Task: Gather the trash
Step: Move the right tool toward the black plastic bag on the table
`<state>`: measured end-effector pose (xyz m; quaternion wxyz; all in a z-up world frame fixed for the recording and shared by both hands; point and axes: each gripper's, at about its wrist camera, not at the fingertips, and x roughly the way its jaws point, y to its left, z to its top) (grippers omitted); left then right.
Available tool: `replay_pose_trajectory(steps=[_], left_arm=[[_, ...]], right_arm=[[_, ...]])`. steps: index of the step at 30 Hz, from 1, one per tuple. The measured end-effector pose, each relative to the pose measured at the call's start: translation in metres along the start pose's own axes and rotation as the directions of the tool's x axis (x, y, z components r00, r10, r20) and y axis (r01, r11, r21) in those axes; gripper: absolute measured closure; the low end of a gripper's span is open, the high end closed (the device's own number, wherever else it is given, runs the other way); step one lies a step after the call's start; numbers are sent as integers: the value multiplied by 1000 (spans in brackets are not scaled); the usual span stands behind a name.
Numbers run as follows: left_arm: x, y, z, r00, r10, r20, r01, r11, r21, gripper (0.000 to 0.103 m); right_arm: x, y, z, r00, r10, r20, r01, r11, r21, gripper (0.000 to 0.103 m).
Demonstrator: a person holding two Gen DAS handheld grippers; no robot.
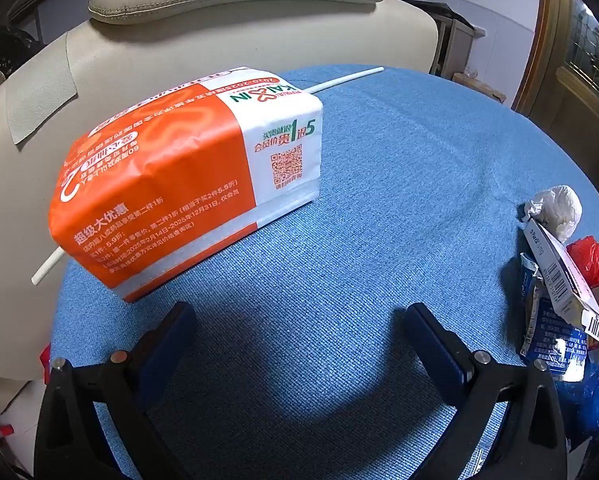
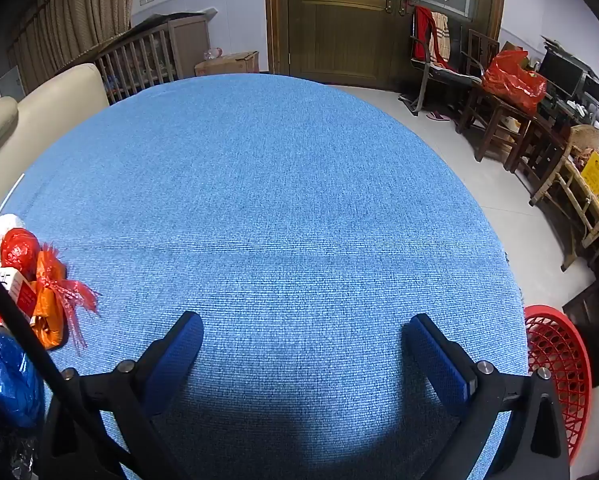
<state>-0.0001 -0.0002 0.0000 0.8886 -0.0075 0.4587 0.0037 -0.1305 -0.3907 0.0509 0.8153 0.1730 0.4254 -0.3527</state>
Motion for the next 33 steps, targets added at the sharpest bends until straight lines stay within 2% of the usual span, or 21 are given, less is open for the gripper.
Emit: replay_pose_trajectory(steps=[5,9,13,16,19,24,29,33], left_arm=[[0,1,0,1000,-8,0,8,1000,7,0],[-11,5,-9,999,-37,7,37,997,62,0],[-46,13,-26,994,-78,73,70,992,106,0],[-77,13,-40,985,-130,111,114,983,146,0],[-113,13,-57,969,-200,145,172,968,185,0],[-151,3,-87,949,-282,141,243,939,244,0],[-173,-3,-114,937,-326,127,282,919,277,0],[-181,-6,-128,935,-330,126,279,909,310,0]], right_arm=[[-1,-1,0,1000,3,0,-3,1000,2,0],[-9,-6,-3,999,31,-39,-31,999,-5,0],[-48,-17,-21,995,95,23,-94,995,-12,0],[-71,-18,-35,990,130,52,-128,991,-46,0],[-105,-19,-56,978,188,90,-182,980,-76,0],[-142,-16,-86,958,266,111,-259,963,-72,0],[-167,-12,-118,943,316,106,-309,948,-81,0],[-174,-9,-130,929,357,97,-349,933,-93,0]])
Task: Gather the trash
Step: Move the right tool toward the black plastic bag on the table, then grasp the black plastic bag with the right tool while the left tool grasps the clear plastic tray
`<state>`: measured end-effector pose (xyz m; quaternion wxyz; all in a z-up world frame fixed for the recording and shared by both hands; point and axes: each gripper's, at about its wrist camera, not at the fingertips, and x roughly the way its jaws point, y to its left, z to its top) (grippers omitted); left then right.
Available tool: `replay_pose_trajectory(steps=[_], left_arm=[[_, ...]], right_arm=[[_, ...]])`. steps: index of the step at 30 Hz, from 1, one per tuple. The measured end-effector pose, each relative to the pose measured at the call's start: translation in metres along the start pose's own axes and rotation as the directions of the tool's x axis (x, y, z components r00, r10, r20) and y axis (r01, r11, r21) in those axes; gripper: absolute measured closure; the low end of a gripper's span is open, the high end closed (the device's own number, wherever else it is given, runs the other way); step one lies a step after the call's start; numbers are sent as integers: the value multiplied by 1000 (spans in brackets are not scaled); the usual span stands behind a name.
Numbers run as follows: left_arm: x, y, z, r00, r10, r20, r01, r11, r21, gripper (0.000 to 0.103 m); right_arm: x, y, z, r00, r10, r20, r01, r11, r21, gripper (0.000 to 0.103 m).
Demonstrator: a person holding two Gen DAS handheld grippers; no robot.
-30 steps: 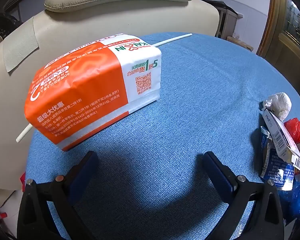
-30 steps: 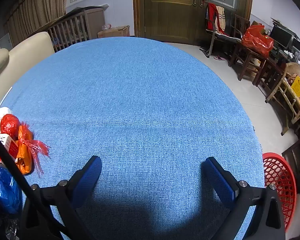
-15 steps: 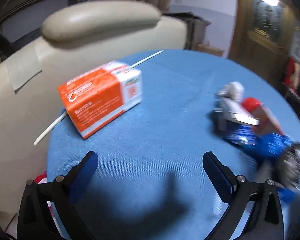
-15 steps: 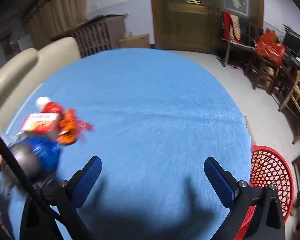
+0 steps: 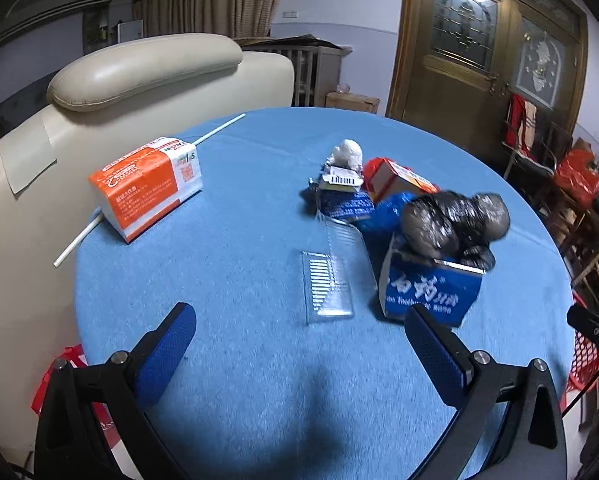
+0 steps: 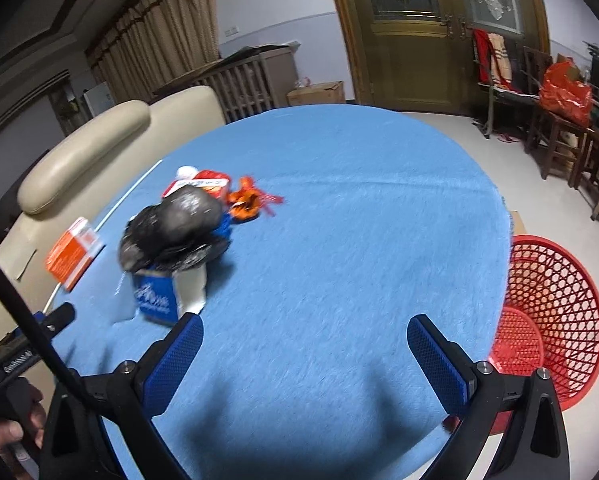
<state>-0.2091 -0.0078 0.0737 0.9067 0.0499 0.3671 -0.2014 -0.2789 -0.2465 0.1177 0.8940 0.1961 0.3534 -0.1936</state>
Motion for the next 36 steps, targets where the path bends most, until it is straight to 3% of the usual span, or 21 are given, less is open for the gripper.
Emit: replay_pose_trajectory(steps=[11,19,25,26,27,28,30,33,34,36], left_arm=[[16,0,1,999,7,-34,-7,1000,17,0],[19,16,-3,999,-3,-44,4,1000,6,0],[22,21,0,999,-21,-43,21,1000,0,0],[23,21,1,999,-22,-43,22,1000,0,0],[24,22,1,999,-23,-42,23,1000,1,0],[24,22,1,999,-23,-42,23,1000,3,0],[26,22,2,999,-24,-45,24,1000,5,0],[28,21,6,999,-27,-40,28,1000,4,0],[29,20,7,999,-30,-39,30,1000,4,0],[31,15,11,999,-41,-37,41,999,9,0]], right_arm=[[3,34,32,992,125,15,-124,990,-60,0],[54,68,79,979,204,-21,-205,977,-59,0],[98,81,89,968,232,-91,-234,972,-14,2],[101,81,90,967,239,-89,-240,971,-4,7],[103,82,89,965,247,-85,-248,969,-3,36],[108,84,87,956,274,-107,-275,962,5,51],[112,80,85,940,317,-123,-314,948,49,56],[99,76,84,941,329,-81,-325,944,52,64],[93,72,85,940,336,-61,-332,941,60,71],[83,66,86,936,351,-34,-348,934,80,71]])
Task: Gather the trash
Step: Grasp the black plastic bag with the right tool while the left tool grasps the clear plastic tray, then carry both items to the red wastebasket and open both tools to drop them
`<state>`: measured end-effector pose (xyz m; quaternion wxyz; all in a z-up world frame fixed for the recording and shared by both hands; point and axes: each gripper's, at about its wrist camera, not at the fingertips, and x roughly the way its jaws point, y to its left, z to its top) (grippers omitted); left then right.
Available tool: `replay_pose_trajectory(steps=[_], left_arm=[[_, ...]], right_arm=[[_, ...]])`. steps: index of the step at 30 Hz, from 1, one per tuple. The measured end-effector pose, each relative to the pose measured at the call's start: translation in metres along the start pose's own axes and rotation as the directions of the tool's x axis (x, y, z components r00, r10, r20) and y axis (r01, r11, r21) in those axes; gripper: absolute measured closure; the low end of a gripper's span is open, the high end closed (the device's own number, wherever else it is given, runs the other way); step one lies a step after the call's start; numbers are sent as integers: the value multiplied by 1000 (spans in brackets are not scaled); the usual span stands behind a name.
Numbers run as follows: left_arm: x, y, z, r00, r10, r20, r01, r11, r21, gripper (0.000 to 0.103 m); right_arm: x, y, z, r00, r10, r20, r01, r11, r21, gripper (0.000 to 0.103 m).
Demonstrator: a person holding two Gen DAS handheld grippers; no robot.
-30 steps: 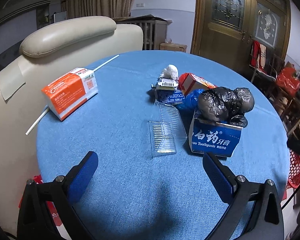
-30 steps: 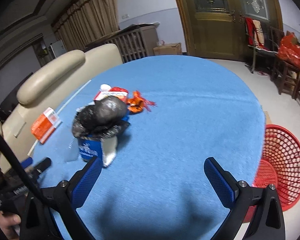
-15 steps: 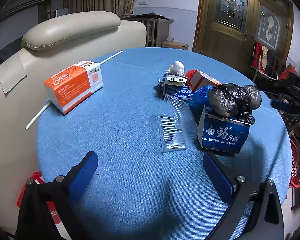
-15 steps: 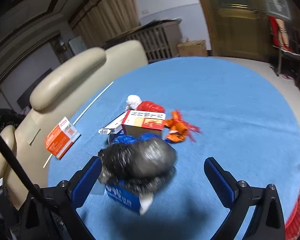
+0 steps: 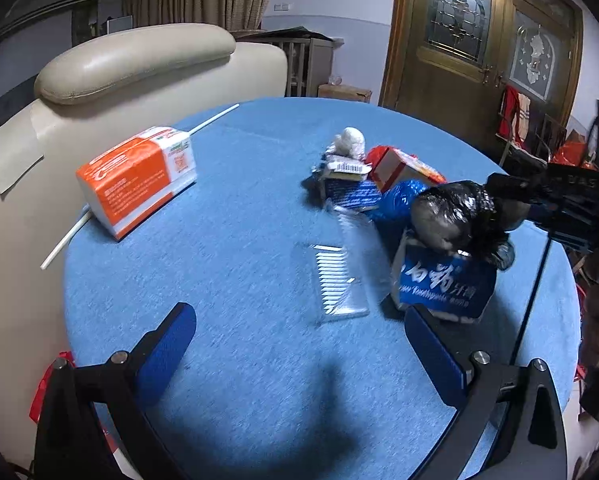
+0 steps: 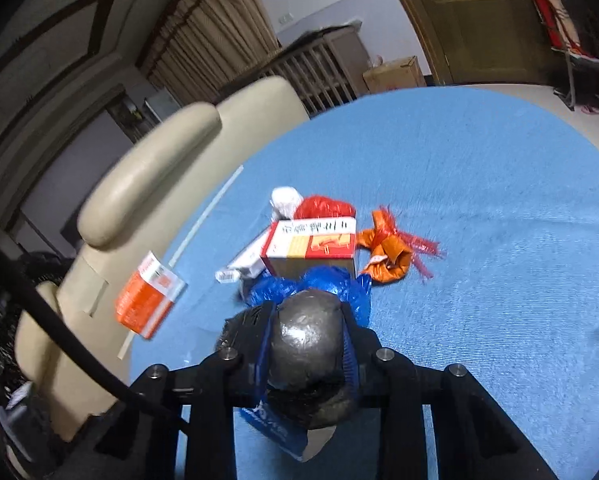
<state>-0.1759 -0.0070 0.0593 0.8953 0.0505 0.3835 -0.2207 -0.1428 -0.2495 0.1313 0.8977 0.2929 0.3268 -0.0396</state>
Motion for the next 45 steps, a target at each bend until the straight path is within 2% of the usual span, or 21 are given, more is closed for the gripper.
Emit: replay_pose_trajectory(steps=[7,11,17,19,20,21,23,26,31,37,41,45], left_arm=[[21,-27,16,1000,-24,-13,25,1000,19,0],[34,-41,23,1000,-11,-24,12,999,35,0],[53,-45,27,999,-10,-50,13,998,54,0],[56,-43,26,998,-17,-60,20,998,58,11],[58,-42,25,997,-26,-74,30,998,63,27],[60,-41,23,994,-42,-96,49,997,62,36],[60,-33,20,993,-48,-106,53,998,45,36],[60,-26,18,991,-44,-123,50,998,45,61],[53,-20,16,993,-43,-107,48,998,47,63],[14,-32,29,998,-54,-13,55,995,80,63],[-13,-57,39,993,-109,44,102,986,128,63],[-32,-88,43,983,-172,60,159,972,173,63]], right_arm=[[-32,-9,5,997,47,66,-50,998,38,73],[-53,-23,6,991,65,115,-74,994,77,73],[-79,-46,1,985,65,158,-87,987,133,73],[-86,-54,-3,985,56,165,-81,986,147,73],[-89,-57,-5,985,54,167,-79,985,152,73],[-91,-62,-7,985,48,168,-75,984,162,73],[-95,-73,-13,985,36,168,-67,981,182,73],[-96,-87,-19,986,26,166,-62,975,212,73],[-97,-103,-32,987,19,160,-59,967,246,73],[-115,-123,-43,981,-8,196,-49,957,287,73],[-139,-139,-49,972,-48,228,-25,951,309,73],[-176,-167,-56,955,-125,270,24,937,349,73]])
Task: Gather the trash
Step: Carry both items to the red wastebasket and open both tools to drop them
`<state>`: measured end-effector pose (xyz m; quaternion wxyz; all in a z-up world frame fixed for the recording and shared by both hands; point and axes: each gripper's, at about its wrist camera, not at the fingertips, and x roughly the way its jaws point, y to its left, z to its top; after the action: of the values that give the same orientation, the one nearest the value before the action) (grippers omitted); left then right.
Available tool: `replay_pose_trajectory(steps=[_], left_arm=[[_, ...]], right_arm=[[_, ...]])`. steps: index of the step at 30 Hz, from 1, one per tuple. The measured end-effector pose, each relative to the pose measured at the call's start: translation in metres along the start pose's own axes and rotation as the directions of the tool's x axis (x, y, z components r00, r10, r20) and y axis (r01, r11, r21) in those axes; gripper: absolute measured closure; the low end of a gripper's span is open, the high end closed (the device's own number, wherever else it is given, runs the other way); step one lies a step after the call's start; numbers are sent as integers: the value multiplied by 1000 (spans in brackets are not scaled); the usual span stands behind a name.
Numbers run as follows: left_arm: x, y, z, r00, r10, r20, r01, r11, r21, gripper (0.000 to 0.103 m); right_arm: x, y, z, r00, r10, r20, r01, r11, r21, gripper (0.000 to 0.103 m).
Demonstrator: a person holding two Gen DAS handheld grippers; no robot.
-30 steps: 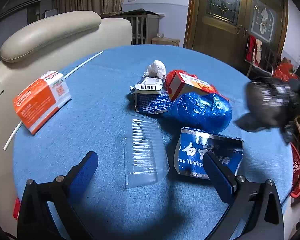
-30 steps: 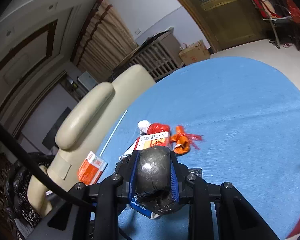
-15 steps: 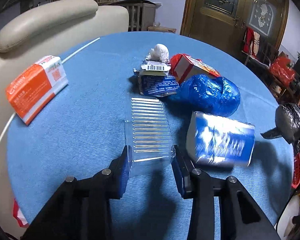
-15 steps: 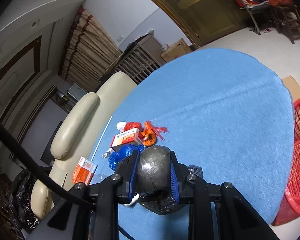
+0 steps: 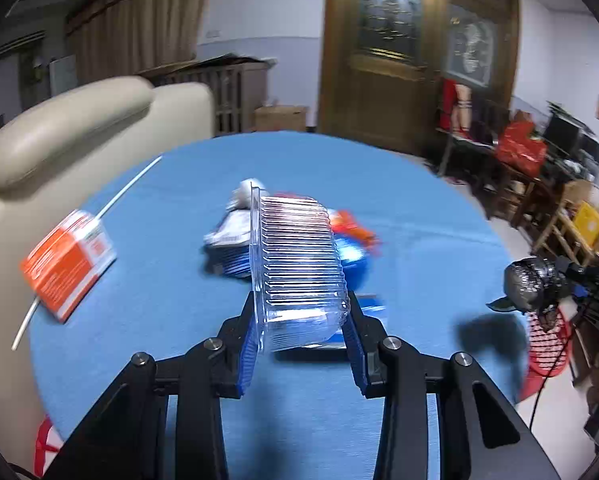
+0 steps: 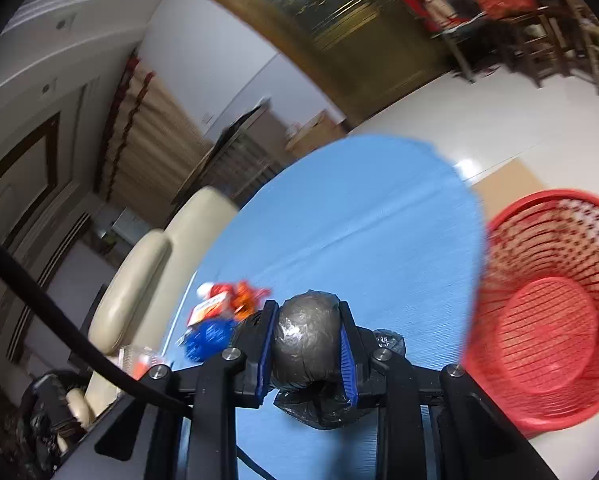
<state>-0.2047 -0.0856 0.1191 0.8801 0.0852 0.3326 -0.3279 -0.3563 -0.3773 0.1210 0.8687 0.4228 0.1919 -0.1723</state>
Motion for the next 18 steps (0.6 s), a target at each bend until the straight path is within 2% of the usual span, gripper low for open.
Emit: replay_pose_trajectory(steps=[6,11,18], left_arm=[[0,-53,7,995,-101,4,100,992,76,63],[2,-102,11,984,-180,-5,179,974,140,62],[6,-165,15,961,-273,-35,274,936,219,63]], right_arm=[[-45,-62,21,989,-127,78,121,989,80,73],[-63,-108,29,964,-245,102,231,964,136,73],[-68,-147,32,923,-375,84,364,923,122,73]])
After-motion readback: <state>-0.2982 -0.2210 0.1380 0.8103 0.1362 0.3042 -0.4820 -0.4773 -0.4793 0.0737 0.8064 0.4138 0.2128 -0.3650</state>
